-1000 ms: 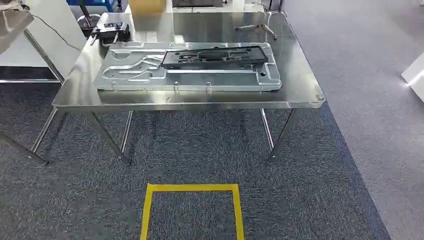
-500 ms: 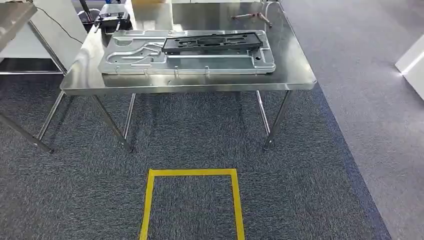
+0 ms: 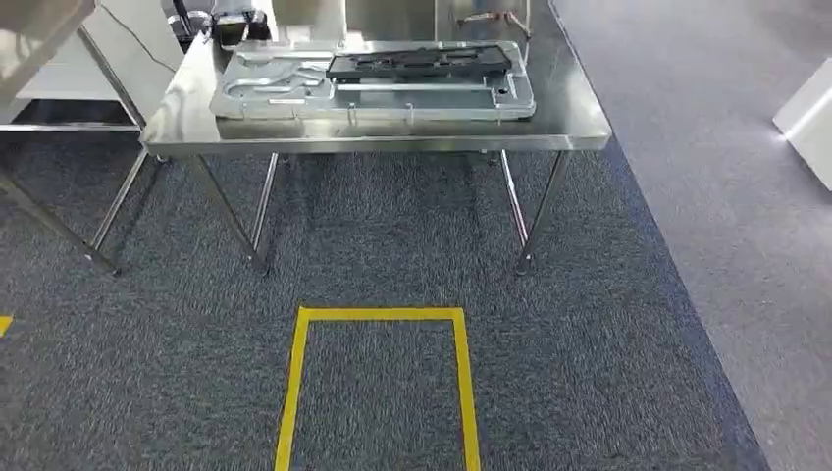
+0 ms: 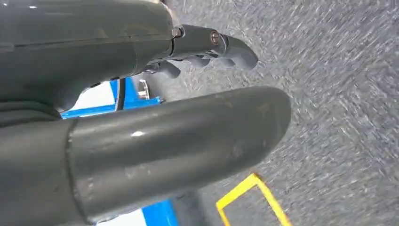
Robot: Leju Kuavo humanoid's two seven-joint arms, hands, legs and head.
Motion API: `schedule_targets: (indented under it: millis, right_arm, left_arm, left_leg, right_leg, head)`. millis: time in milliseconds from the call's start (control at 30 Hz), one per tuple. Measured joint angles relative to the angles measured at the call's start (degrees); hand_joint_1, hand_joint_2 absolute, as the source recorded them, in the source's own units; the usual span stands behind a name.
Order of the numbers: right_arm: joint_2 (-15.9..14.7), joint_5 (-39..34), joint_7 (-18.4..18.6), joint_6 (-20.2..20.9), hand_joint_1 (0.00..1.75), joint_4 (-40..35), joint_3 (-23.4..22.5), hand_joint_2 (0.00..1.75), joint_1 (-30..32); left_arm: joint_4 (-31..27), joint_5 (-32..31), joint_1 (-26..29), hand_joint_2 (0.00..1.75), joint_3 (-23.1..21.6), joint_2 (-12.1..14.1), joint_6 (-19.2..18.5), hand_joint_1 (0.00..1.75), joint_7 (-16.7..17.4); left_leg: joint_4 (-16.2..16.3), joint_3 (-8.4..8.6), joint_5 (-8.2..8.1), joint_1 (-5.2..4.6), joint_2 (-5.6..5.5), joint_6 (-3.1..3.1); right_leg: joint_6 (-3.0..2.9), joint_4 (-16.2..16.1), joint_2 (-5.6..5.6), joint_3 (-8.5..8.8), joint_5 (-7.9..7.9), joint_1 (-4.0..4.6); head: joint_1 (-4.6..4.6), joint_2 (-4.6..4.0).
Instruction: Take the parts from the cabinet and place them on the table.
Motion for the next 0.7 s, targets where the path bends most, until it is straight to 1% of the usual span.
schedule_targets:
  millis: [33,67,100,133,167,200,233,267,300,333,367,400,433,467,500,533,567,600,633,667,700]
  right_arm:
    - [-0.02,0.00,0.00,0.00,0.00,0.02,0.00,0.00,0.13]
    - [-0.04,-0.02,0.00,0.00,0.00,0.02,0.00,0.00,0.17]
    - [-0.04,-0.09,0.02,0.00,0.00,0.02,0.00,0.00,0.22]
    - [-0.04,-0.09,0.02,0.04,0.00,0.04,0.00,0.00,0.32]
    - [-0.04,-0.09,0.02,0.02,0.00,0.04,0.00,0.00,0.36]
    - [-0.04,-0.11,0.02,0.00,0.00,0.02,0.00,0.00,0.35]
    - [-0.02,-0.20,0.02,-0.39,0.00,0.04,0.00,0.00,0.36]
    - [0.04,-0.39,0.11,-1.18,0.00,0.04,0.00,0.00,0.45]
    - [0.29,-0.46,0.18,-1.77,0.00,0.02,0.00,0.00,0.57]
    - [0.46,-0.53,0.24,-2.43,0.00,0.02,0.00,0.00,0.67]
    - [0.50,-0.59,0.26,-2.65,0.00,0.02,0.00,0.00,0.68]
    - [0.52,-0.59,0.26,-2.89,0.00,0.00,0.00,0.00,0.63]
    - [0.57,-0.59,0.24,-2.82,0.00,0.00,0.00,0.00,0.56]
    - [0.57,-0.57,0.22,-2.36,0.00,0.00,0.00,0.00,0.50]
    - [0.55,-0.57,0.15,-1.81,0.00,0.00,0.02,0.00,0.44]
    - [0.55,-0.57,0.15,-1.40,0.00,0.00,0.02,0.00,0.44]
    - [0.55,-0.57,0.15,-1.09,0.00,0.09,0.02,0.00,0.54]
    - [0.52,-0.55,0.15,-1.01,0.00,0.09,0.02,0.00,0.48]
    - [0.46,-0.55,0.15,-1.01,0.00,0.09,0.02,0.00,0.45]
    - [0.46,-0.55,0.15,-1.01,0.00,0.09,0.02,0.00,0.44]
    - [0.46,-0.52,0.15,-1.01,0.00,0.09,0.02,0.00,0.45]
  left_arm:
    - [0.00,0.00,0.19,0.00,0.00,-0.02,-0.02,0.00,0.00]
    - [0.00,0.00,0.07,0.00,0.00,-0.04,0.00,0.00,0.00]
    - [0.00,0.00,0.03,0.00,0.00,-0.04,0.00,0.00,0.00]
    - [0.00,0.00,0.01,0.00,0.00,-0.04,0.00,0.00,0.00]
    - [0.00,0.00,0.04,0.00,0.00,-0.04,0.00,0.00,-0.02]
    - [0.00,0.00,0.09,0.00,0.00,-0.04,0.00,0.00,-0.02]
    - [0.00,0.02,0.13,0.00,-0.02,-0.04,0.00,0.00,-0.02]
    - [0.00,0.09,0.16,0.00,0.00,-0.04,0.00,0.00,-0.07]
    - [0.00,0.20,0.19,0.00,0.00,-0.07,0.02,0.00,-0.18]
    - [0.00,0.22,0.20,0.00,0.00,-0.07,0.02,0.00,-0.20]
    - [0.00,0.26,0.18,0.00,0.00,-0.07,0.00,0.00,-0.24]
    - [0.00,0.28,0.18,0.00,0.00,-0.07,0.02,0.00,-0.30]
    - [0.00,0.28,0.18,0.00,0.00,-0.07,0.09,0.00,-0.35]
    - [0.00,0.28,0.19,0.00,0.00,-0.07,0.11,0.00,-0.35]
    - [0.00,0.28,0.16,0.00,-0.02,-0.07,0.11,0.00,-0.35]
    - [0.00,0.28,0.20,0.00,-0.02,-0.07,0.11,0.00,-0.35]
    - [0.00,0.28,0.34,0.00,-0.02,0.02,0.11,0.00,-0.35]
    - [0.00,0.28,0.38,0.00,-0.02,0.00,0.13,0.00,-0.33]
    - [0.00,0.28,0.45,0.00,-0.02,-0.02,0.11,0.00,-0.33]
    - [0.00,0.28,0.47,0.00,-0.02,-0.02,0.15,0.00,-0.33]
    - [0.00,0.28,0.43,0.00,-0.02,0.00,0.22,0.00,-0.33]
  left_leg:
    - [-0.27,-0.44,0.86,0.11,0.09,0.62]
    - [-0.39,-1.06,1.67,0.36,0.54,1.12]
    - [-0.39,-1.85,2.31,0.36,0.48,1.55]
    - [-0.37,-2.79,3.03,0.36,0.51,1.86]
    - [-0.31,-3.78,3.78,0.33,0.51,1.92]
    - [-0.26,-4.64,4.49,0.30,0.51,1.88]
    - [-0.16,-5.63,5.25,0.30,0.51,1.80]
    - [-0.08,-6.64,5.96,0.30,0.52,1.63]
    - [0.03,-7.51,6.52,0.30,0.52,1.50]
    - [0.16,-8.47,7.16,0.30,0.51,1.29]
    - [0.27,-9.19,7.80,0.30,0.47,1.07]
    - [0.42,-9.52,8.22,0.18,0.41,0.74]
    - [0.62,-9.78,8.57,0.05,0.41,0.42]
    - [0.59,-9.99,9.28,0.07,0.50,0.07]
    - [0.36,-10.12,9.87,0.22,0.52,-0.26]
    - [0.24,-10.16,10.42,0.17,0.51,-0.73]
    - [0.27,-10.50,10.39,0.30,0.31,-1.02]
    - [1.78,-11.40,7.63,0.47,0.13,-1.26]
    - [5.11,-12.73,3.55,0.54,0.14,-1.45]
    - [8.76,-13.68,0.46,0.56,0.12,-1.63]
    - [14.25,-14.94,-2.54,0.55,0.09,-1.84]
  right_leg:
    - [0.50,-0.12,0.05,-0.24,0.60,0.18]
    - [0.86,0.65,0.41,-0.65,-0.83,-0.26]
    - [1.26,2.36,0.50,-1.44,-4.13,-0.31]
    - [1.60,6.06,0.54,-2.47,-8.39,-0.46]
    - [1.86,10.32,0.56,-3.48,-11.62,-0.65]
    - [2.05,14.06,0.56,-4.18,-13.16,-0.76]
    - [2.20,16.64,0.55,-4.26,-12.84,-0.83]
    - [2.24,17.05,0.55,-3.46,-10.78,-0.89]
    - [2.18,15.91,0.55,-1.98,-8.53,-0.96]
    - [1.95,12.46,0.56,1.05,-6.31,-0.99]
    - [1.54,7.03,0.57,5.26,-5.94,-0.96]
    - [1.07,1.33,0.60,9.91,-7.62,-0.72]
    - [0.66,-3.08,0.62,12.12,-8.90,-0.50]
    - [0.49,-3.55,0.68,11.94,-9.29,-0.41]
    - [0.18,-3.29,0.78,11.55,-8.91,-0.22]
    - [-0.30,-3.36,0.74,11.28,-8.36,-0.31]
    - [-0.78,-3.67,0.45,10.79,-7.55,-0.63]
    - [-1.36,-3.67,0.27,9.92,-6.85,-0.58]
    - [-1.85,-3.52,0.18,8.96,-6.15,-0.53]
    - [-1.99,-3.42,0.19,8.15,-5.59,-0.40]
    - [-2.05,-3.18,0.18,6.86,-4.76,-0.23]
  head:
    - [0.04,0.00]
    - [0.00,0.00]
    - [0.04,0.00]
    - [0.02,0.00]
    - [0.02,0.00]
    - [0.02,0.00]
    - [0.02,0.00]
    - [0.02,-0.02]
    - [0.02,-0.02]
    - [0.02,0.00]
    - [0.02,0.00]
    - [0.02,-0.02]
    - [0.00,-0.02]
    - [0.02,0.00]
    - [0.00,-0.02]
    - [0.02,0.00]
    - [0.04,-0.02]
    - [-0.02,0.00]
    - [0.02,-0.02]
    - [-0.02,0.00]
    - [0.00,0.00]
